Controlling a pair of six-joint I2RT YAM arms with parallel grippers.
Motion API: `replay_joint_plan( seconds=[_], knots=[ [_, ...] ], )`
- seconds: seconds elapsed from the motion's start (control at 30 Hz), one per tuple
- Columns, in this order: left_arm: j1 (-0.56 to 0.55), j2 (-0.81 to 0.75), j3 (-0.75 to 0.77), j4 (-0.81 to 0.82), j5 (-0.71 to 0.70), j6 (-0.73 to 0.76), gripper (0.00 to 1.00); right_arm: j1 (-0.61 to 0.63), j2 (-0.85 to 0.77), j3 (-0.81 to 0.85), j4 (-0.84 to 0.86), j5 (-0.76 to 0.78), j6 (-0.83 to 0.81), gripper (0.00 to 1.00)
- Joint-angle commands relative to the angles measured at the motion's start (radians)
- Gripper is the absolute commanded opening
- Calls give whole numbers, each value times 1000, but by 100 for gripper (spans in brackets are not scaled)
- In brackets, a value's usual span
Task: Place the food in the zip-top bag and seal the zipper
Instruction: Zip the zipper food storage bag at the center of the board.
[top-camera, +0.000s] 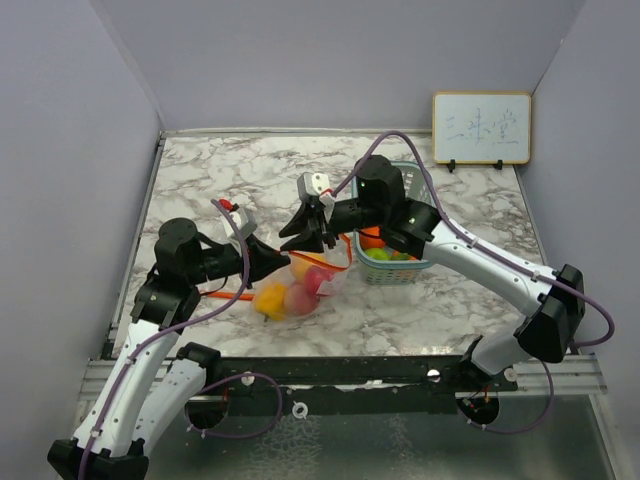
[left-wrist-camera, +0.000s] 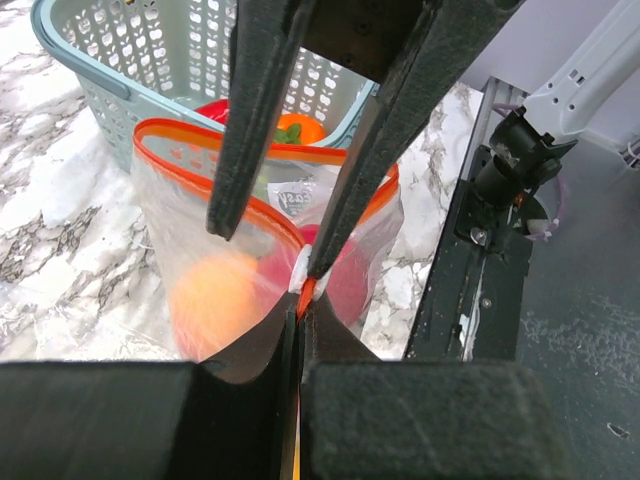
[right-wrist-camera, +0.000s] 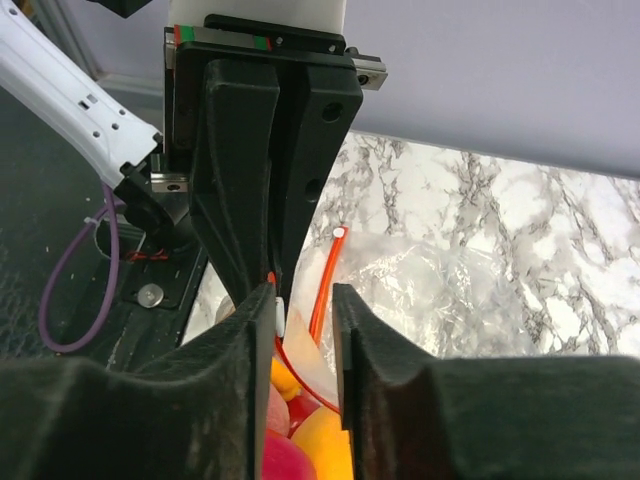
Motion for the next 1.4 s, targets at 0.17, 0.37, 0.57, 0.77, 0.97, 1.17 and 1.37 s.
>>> replay_joint_plan(
  seconds=[0.17,0.37,0.57,0.77,0.97,1.17,1.37],
  knots=[
    [-6,-22,30,16,34,8,0,-12,21,31,-85,-131,-20,37],
    [-6,-21,29,13,29,12,0,-19,-18,-8,-43,-168,8,39],
    [-6,-26,27,11,25,11,0,-19,12,6,-43,-150,24,37],
    [-8,-24,29,13,23,9,0,-19,24,10,-39,-147,29,27],
    [-7,-26,33,15,21,7,0,-19,29,8,-44,-148,27,31],
    [-7,-26,32,14,20,5,0,-19,31,7,-38,-151,33,32],
    [-7,-27,32,16,19,3,0,-19,41,10,-37,-168,42,23]
  ],
)
